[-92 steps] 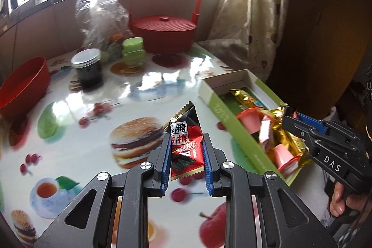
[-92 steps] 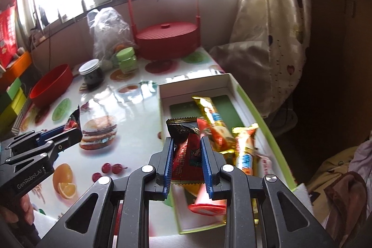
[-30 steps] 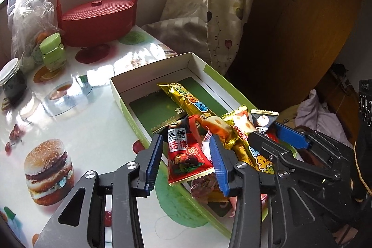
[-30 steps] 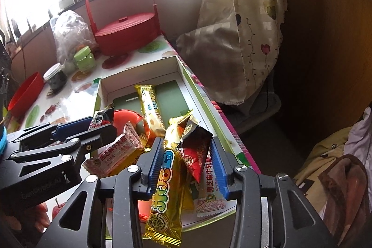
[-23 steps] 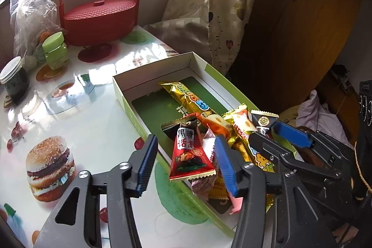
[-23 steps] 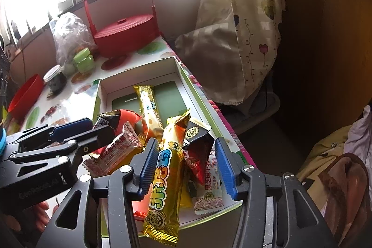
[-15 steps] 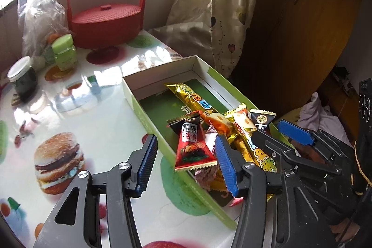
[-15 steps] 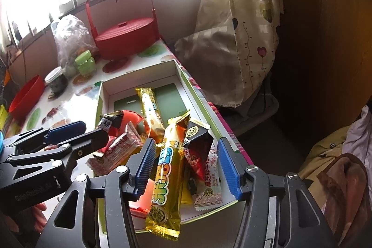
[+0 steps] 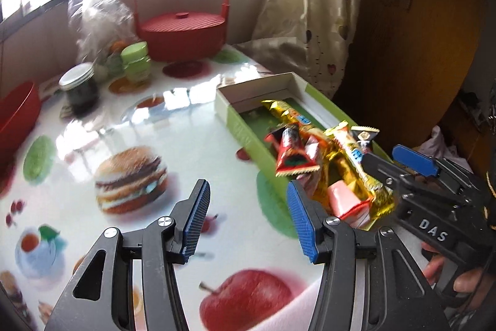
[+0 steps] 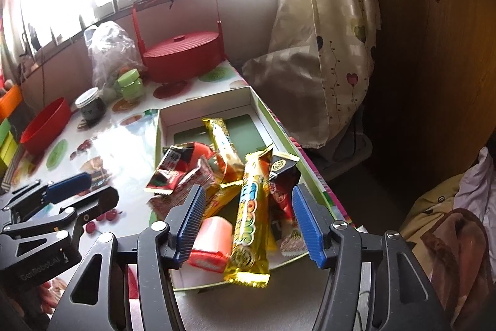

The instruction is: Organize snacks

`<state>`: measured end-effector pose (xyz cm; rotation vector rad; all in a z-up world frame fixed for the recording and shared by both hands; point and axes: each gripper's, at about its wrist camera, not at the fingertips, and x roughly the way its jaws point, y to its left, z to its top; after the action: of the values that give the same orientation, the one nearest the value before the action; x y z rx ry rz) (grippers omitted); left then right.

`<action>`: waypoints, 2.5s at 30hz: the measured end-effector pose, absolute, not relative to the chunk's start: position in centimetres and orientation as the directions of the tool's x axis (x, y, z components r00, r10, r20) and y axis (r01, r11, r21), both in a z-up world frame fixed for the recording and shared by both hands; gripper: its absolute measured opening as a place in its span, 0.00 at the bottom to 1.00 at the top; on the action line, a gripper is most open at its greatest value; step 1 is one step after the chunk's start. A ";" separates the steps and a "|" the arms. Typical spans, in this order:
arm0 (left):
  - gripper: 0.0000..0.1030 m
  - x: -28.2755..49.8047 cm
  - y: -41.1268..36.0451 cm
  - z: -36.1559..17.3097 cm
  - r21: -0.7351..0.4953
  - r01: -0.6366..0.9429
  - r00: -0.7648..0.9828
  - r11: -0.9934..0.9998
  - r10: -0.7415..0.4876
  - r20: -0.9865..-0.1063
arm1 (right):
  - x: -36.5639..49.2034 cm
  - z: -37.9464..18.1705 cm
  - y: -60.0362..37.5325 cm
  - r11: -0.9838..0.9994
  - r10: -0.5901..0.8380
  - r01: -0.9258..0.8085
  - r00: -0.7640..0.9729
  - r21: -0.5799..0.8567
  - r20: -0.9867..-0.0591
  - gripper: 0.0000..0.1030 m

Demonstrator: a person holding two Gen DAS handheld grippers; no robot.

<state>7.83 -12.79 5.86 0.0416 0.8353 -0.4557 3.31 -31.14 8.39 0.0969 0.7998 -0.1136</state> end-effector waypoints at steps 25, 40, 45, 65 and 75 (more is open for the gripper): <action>0.51 1.5 -10.4 1.1 -0.104 0.400 0.527 0.911 -0.321 -0.787 | -3.8 5.5 -28.1 0.982 -0.113 0.186 0.631 0.008 -0.768 0.57; 0.52 0.5 -10.7 0.4 -0.067 0.379 0.556 0.923 -0.285 -0.780 | -4.7 2.9 -27.6 0.974 -0.165 0.225 0.584 -0.038 -0.795 0.58; 0.52 0.4 -10.6 0.3 -0.070 0.373 0.562 0.925 -0.285 -0.777 | -4.9 2.8 -27.6 0.972 -0.169 0.232 0.591 -0.034 -0.788 0.58; 0.52 0.5 -10.5 0.4 -0.071 0.357 0.573 0.931 -0.279 -0.771 | -5.2 2.8 -27.7 0.966 -0.175 0.257 0.600 -0.019 -0.781 0.59; 0.52 0.4 -10.5 0.4 -0.071 0.358 0.573 0.931 -0.279 -0.771 | -5.2 2.8 -27.8 0.966 -0.175 0.257 0.600 -0.018 -0.780 0.59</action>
<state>0.41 -10.48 0.37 0.0962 0.8853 -0.3738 -5.24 -27.78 2.77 0.0995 0.8926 -0.2505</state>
